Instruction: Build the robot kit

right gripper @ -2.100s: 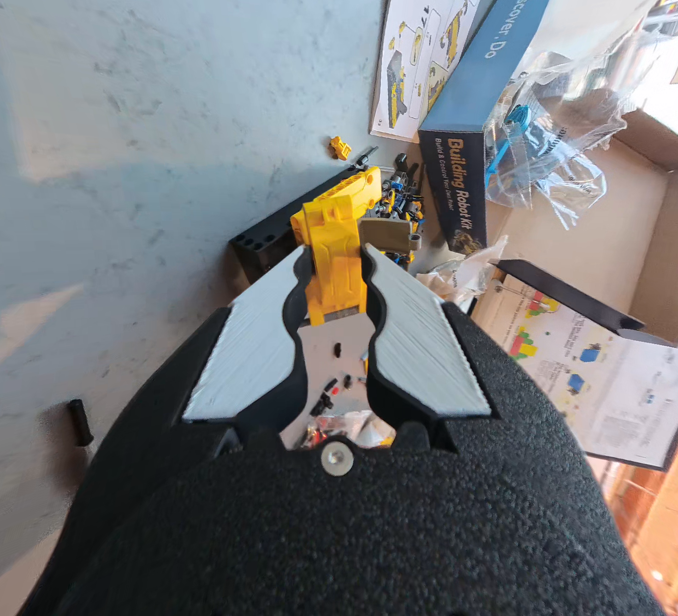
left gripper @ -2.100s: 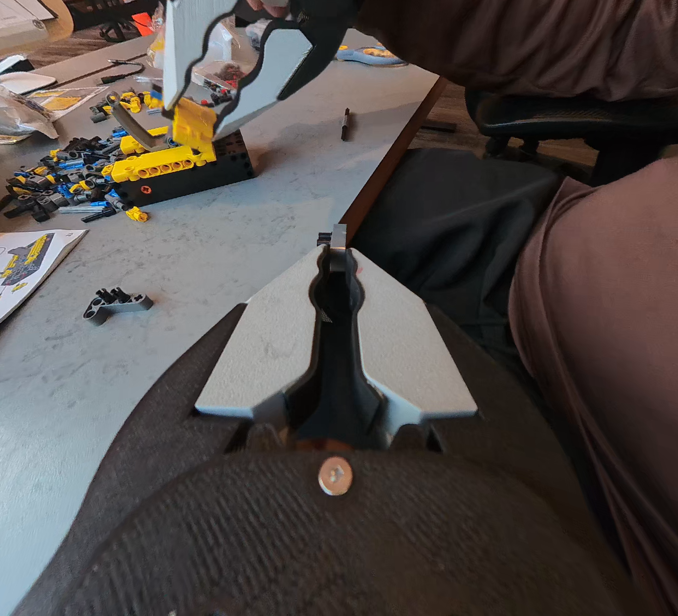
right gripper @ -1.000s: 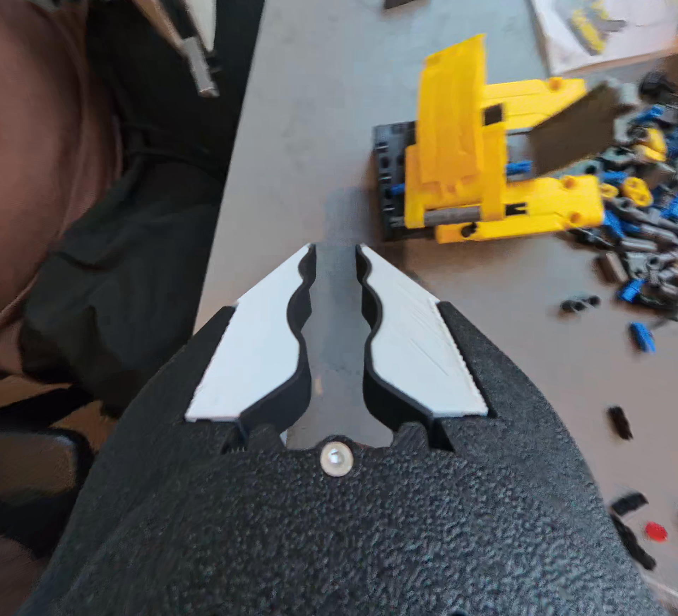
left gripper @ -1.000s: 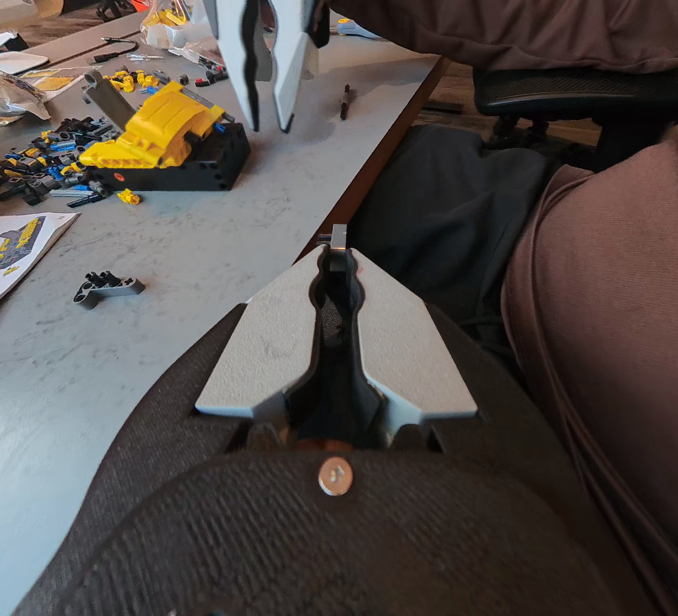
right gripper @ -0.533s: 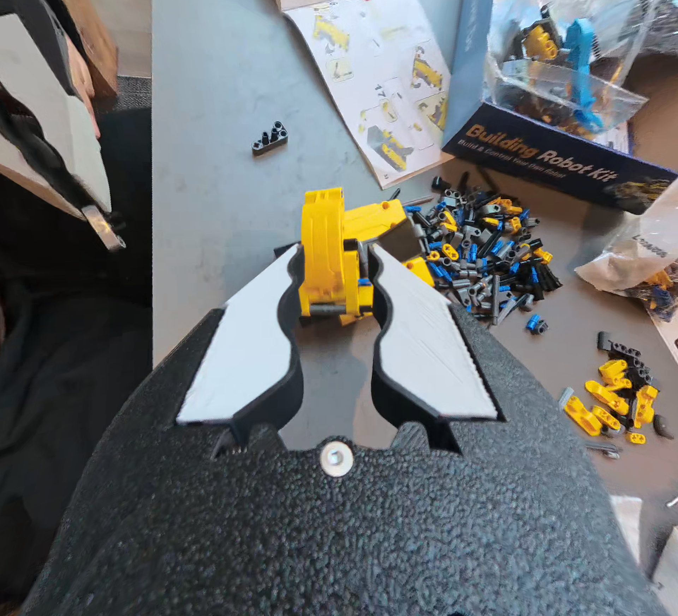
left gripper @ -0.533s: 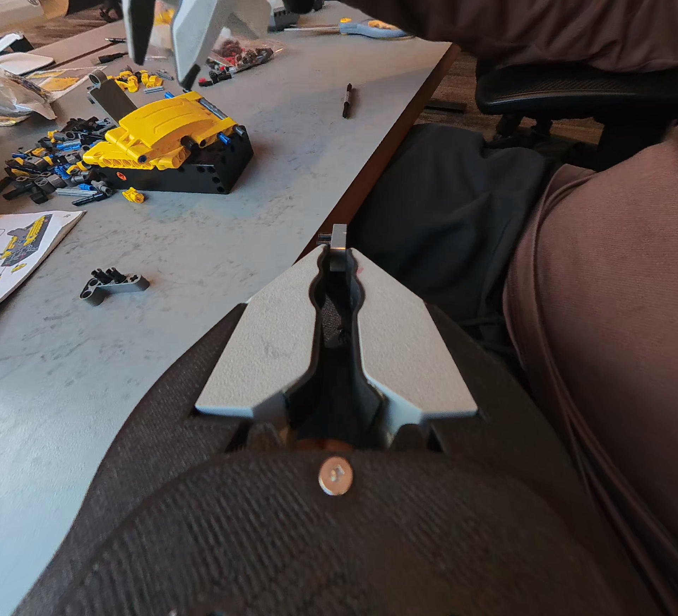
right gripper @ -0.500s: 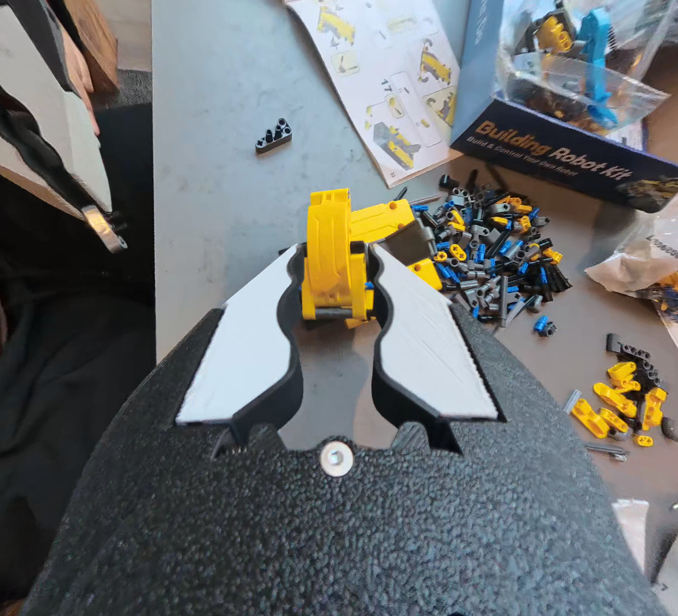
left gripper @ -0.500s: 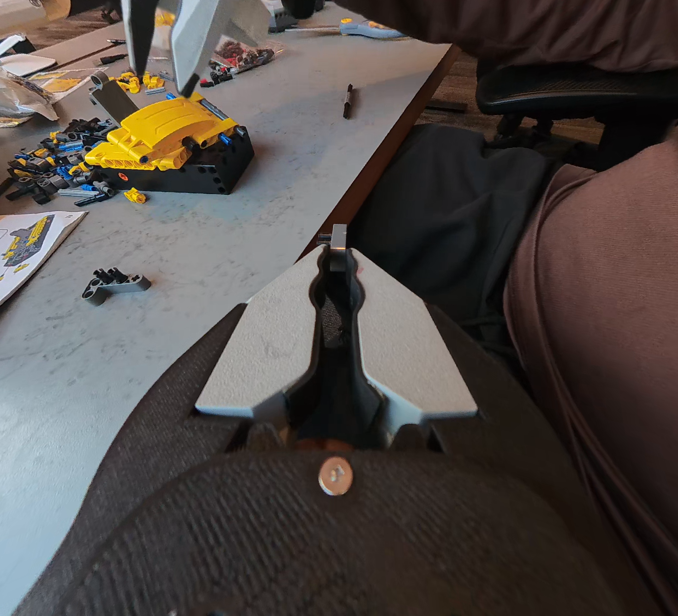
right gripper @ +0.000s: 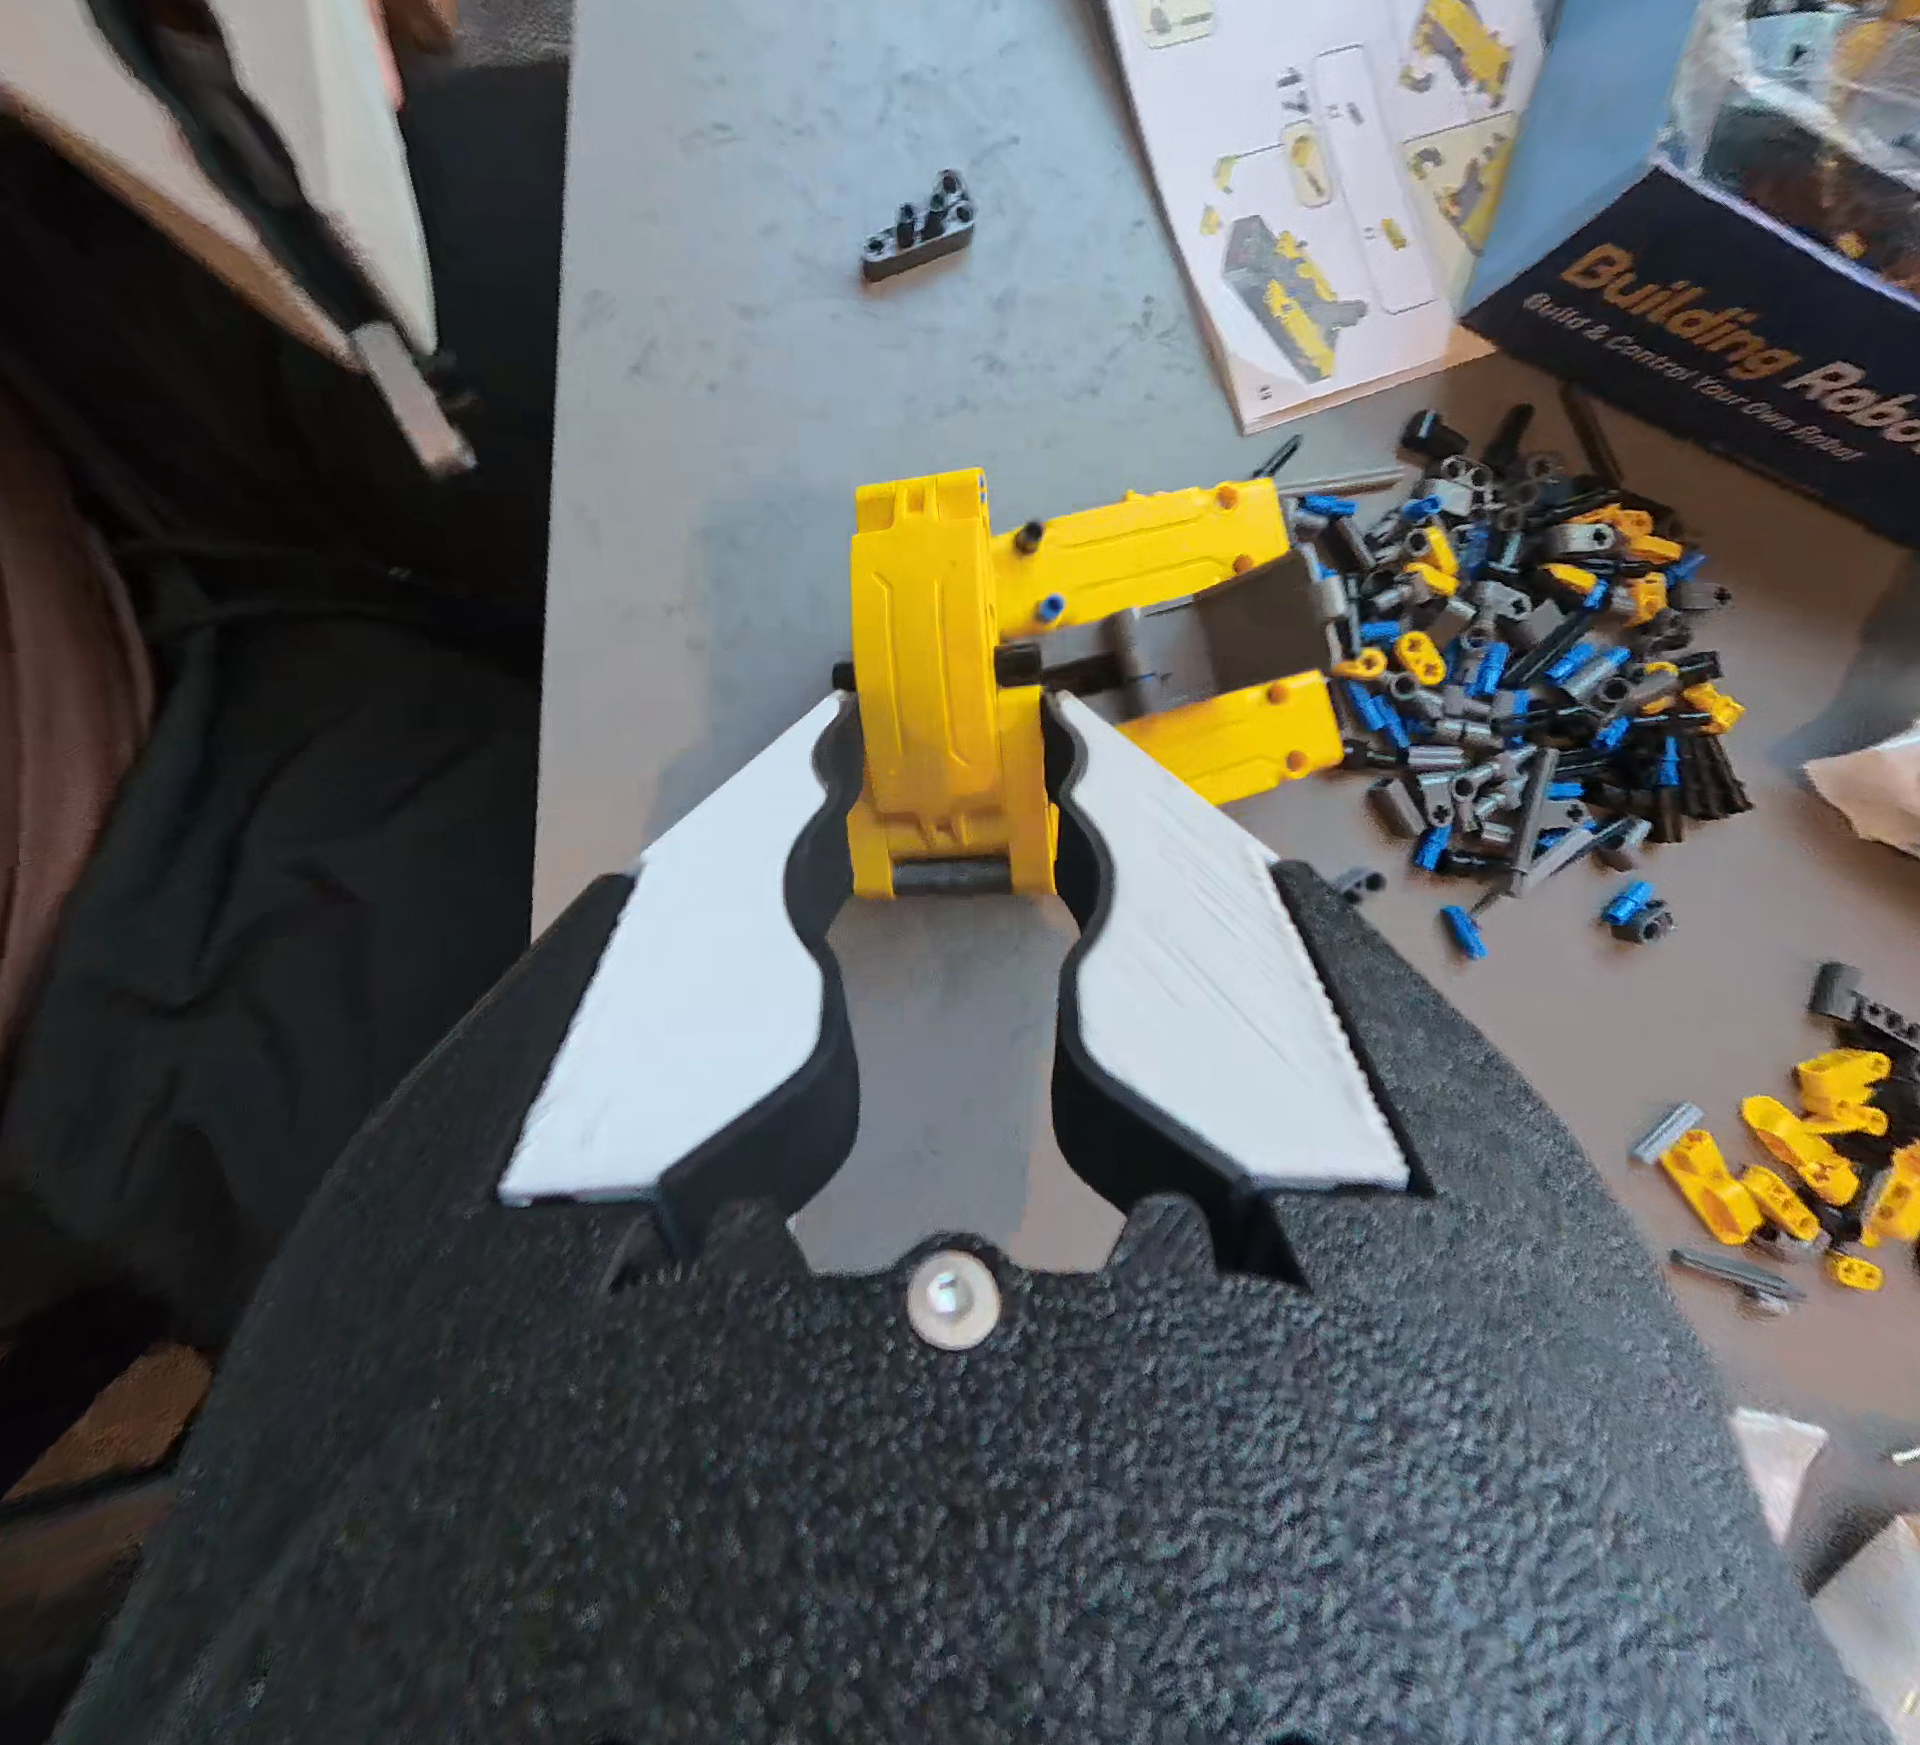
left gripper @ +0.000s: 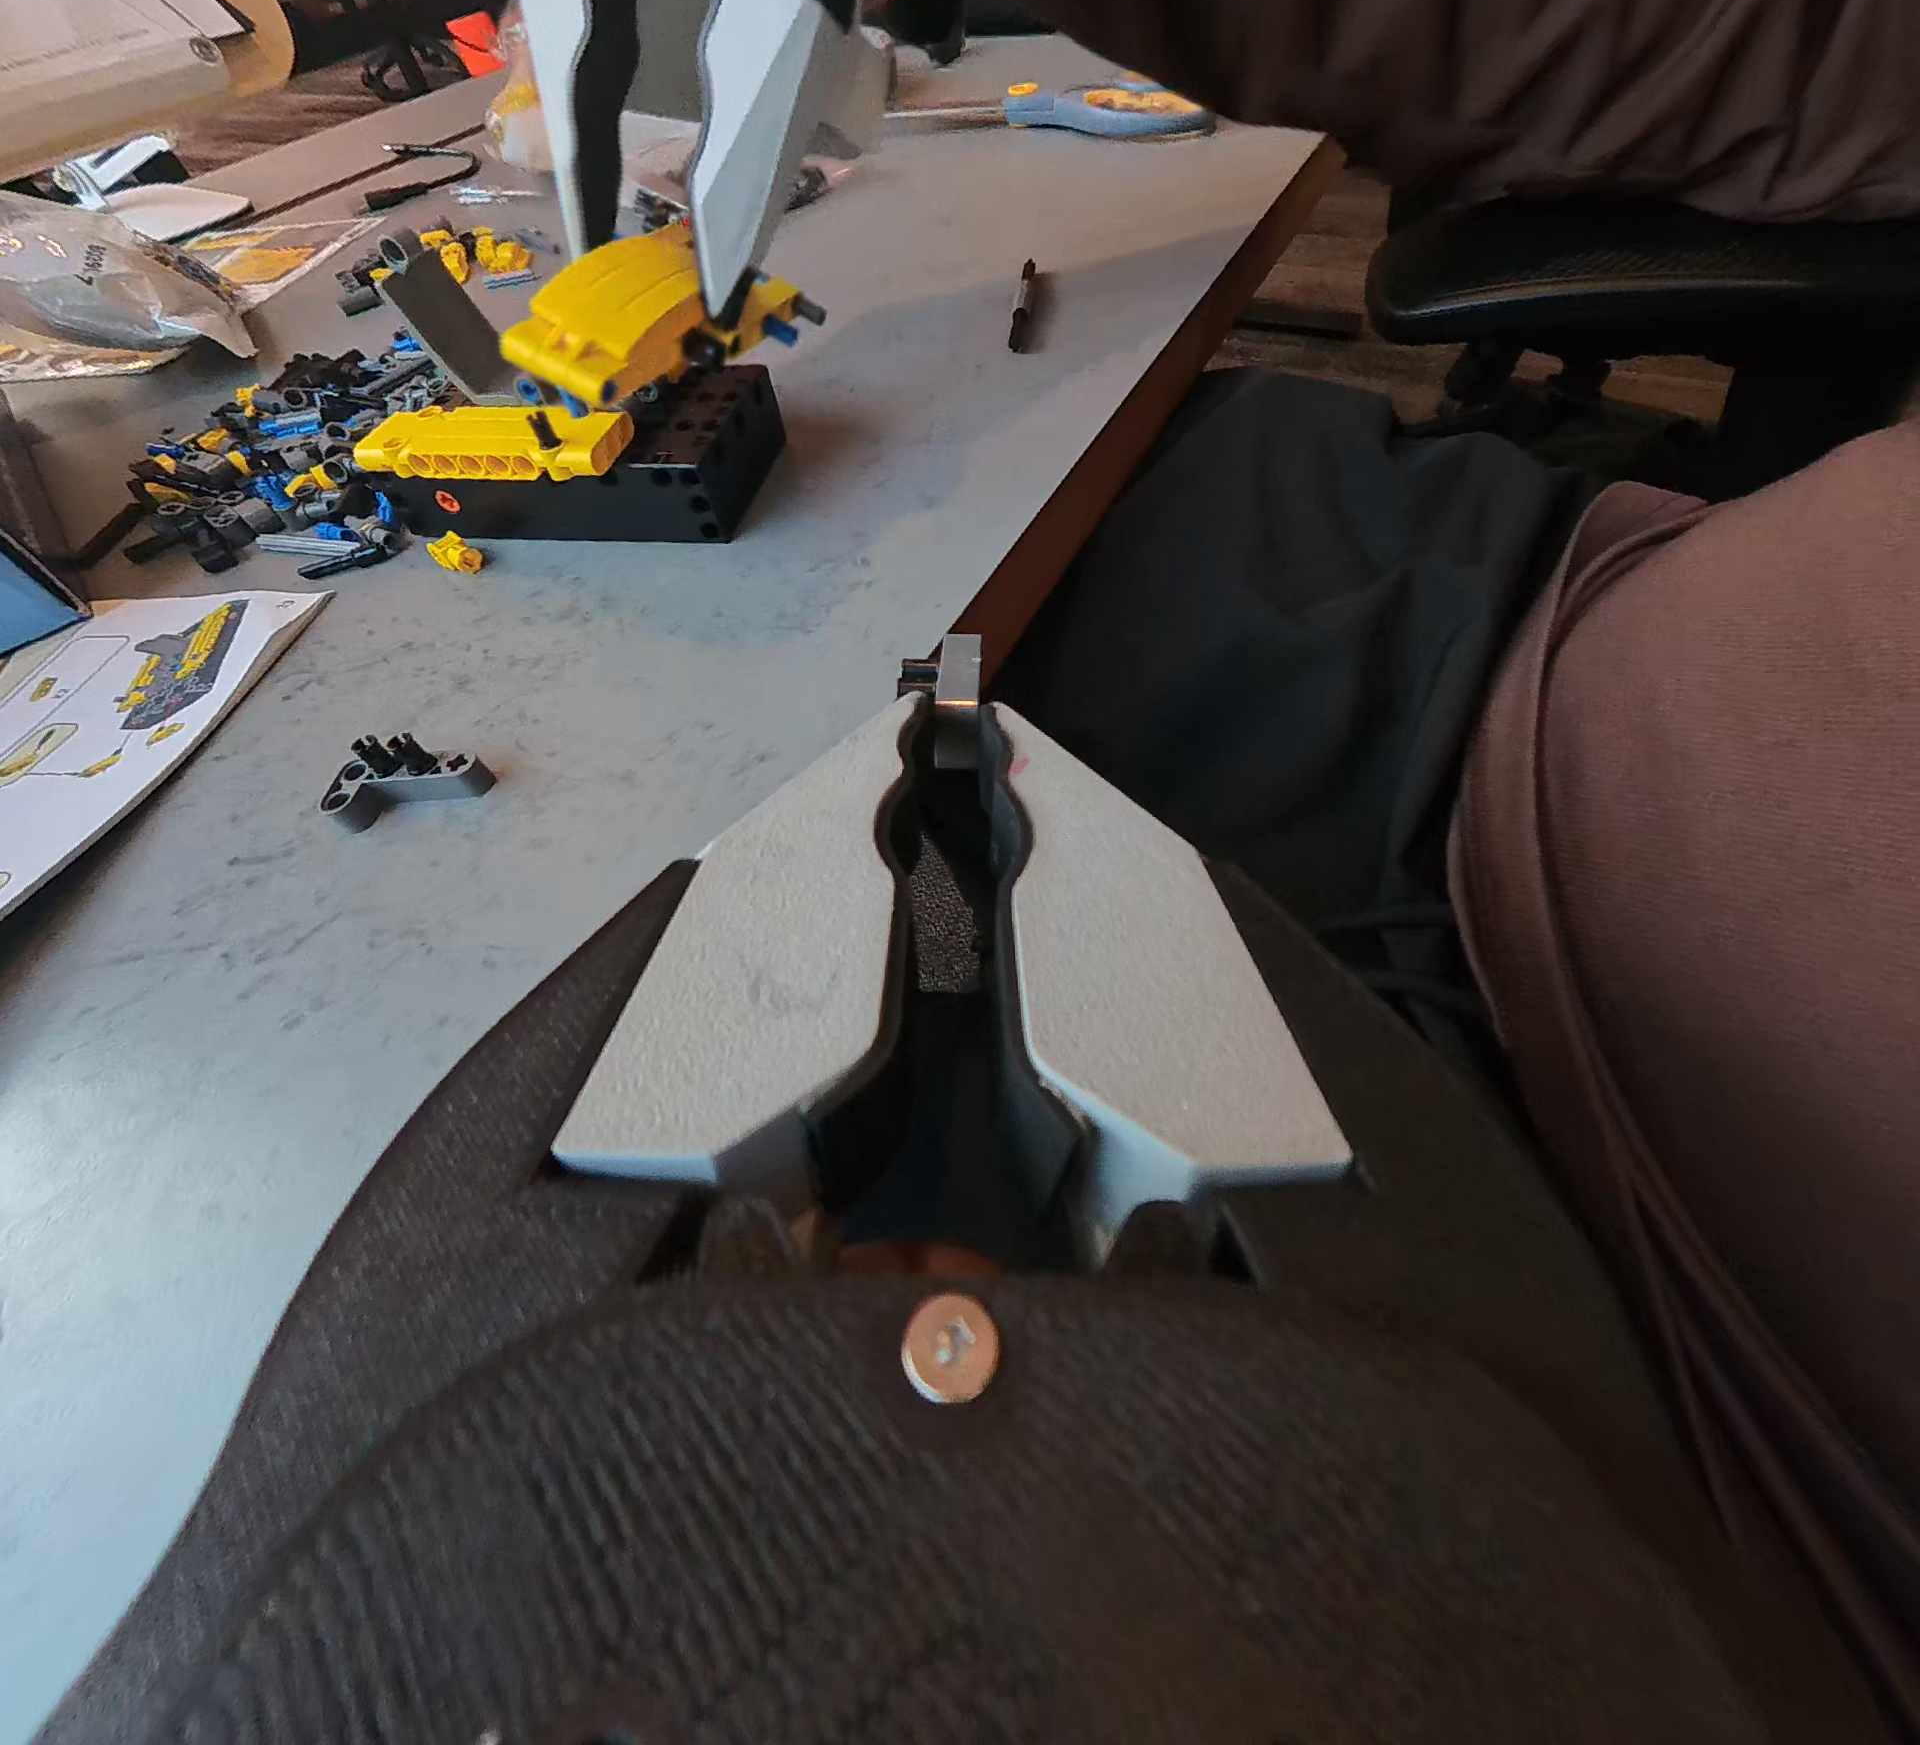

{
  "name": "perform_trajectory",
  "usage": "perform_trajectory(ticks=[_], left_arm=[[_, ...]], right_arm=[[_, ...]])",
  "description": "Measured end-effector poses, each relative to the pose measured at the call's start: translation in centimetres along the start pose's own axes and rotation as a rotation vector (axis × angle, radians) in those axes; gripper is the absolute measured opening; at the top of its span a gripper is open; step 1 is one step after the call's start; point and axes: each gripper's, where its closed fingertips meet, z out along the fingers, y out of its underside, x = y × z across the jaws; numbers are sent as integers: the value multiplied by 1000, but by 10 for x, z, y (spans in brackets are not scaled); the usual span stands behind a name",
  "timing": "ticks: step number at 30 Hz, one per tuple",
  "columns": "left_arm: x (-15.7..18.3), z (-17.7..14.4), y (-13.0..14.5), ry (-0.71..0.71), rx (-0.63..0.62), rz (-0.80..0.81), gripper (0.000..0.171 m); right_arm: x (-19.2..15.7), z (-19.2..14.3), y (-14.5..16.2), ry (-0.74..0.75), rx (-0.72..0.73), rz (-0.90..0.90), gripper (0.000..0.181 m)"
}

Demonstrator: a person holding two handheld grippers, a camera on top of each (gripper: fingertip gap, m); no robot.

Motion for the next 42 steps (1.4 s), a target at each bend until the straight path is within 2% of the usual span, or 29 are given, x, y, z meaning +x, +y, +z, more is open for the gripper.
perform_trajectory(ticks=[4, 6, 18, 23, 32, 36, 39, 42], left_arm=[[2, 2, 3, 8, -11, 1, 5], [2, 4, 4, 12, -15, 0, 5], [3, 4, 6, 14, -23, 3, 5], [3, 4, 5, 13, -22, 4, 5], [1, 4, -2, -5, 11, 5, 5], [-6, 12, -12, -20, 38, -74, 5], [-26, 18, -29, -77, 20, -147, 5], [-32, 31, -38, 47, -15, -252, 5]], right_arm=[[-1, -9, 27, -26, -71, -27, 34], [-1, -8, 30, -37, -74, -25, 34], [4, 7, 30, 32, -140, -93, 39], [5, 4, 26, 62, -134, -125, 30], [-1, 10, 19, 55, -111, -173, 25], [-5, 11, 18, 31, -107, -177, 25], [-6, 11, 19, -6, -99, -160, 25], [-6, 10, 21, -38, -91, -157, 25]])
